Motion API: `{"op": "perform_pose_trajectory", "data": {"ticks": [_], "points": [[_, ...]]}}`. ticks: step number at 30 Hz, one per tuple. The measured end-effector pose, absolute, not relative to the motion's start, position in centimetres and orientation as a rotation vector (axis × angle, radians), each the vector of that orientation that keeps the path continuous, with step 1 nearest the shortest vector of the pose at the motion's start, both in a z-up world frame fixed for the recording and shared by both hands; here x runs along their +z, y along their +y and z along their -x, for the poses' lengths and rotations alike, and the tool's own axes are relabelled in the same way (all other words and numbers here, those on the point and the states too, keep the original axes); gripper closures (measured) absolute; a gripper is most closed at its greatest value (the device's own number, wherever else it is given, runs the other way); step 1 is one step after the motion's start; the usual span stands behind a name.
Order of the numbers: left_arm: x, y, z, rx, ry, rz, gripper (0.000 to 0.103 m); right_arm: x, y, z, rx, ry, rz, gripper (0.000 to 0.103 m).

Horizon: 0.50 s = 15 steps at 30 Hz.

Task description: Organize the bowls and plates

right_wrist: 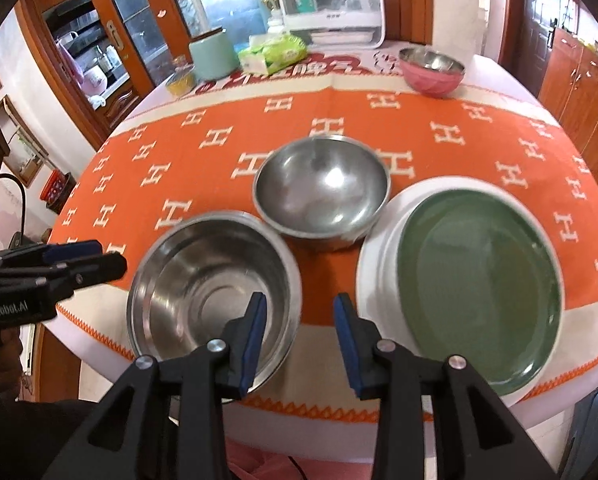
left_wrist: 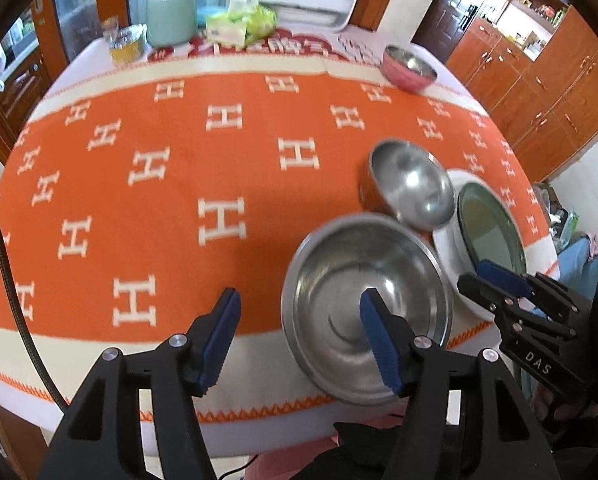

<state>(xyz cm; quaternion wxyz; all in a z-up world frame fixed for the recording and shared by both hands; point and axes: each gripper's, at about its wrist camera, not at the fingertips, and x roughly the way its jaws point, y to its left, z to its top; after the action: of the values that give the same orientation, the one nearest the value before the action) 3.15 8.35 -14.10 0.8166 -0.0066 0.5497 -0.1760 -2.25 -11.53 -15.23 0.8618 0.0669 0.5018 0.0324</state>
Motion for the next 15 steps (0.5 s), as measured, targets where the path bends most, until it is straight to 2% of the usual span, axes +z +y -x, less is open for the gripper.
{"op": "perform_pose_trajectory", "data": {"ticks": [5,11,15], "points": [[-11.8,7.6,-4.6,-0.394,1.105,0.017,0.038,-13.4,-12.6,1.9,0.026,1.009,-0.116,0.058],[-9.6,6.3,-5.4,-0.423,1.042,0.024,0.037,-10.8,-14.0,1.6,-0.02,0.957,-0.101,0.056],[-8.7,5.4,-5.7,-0.447,1.02,0.039,0.036,-9.3,-15.0,1.9,-0.057,0.911,-0.101,0.043]]}}
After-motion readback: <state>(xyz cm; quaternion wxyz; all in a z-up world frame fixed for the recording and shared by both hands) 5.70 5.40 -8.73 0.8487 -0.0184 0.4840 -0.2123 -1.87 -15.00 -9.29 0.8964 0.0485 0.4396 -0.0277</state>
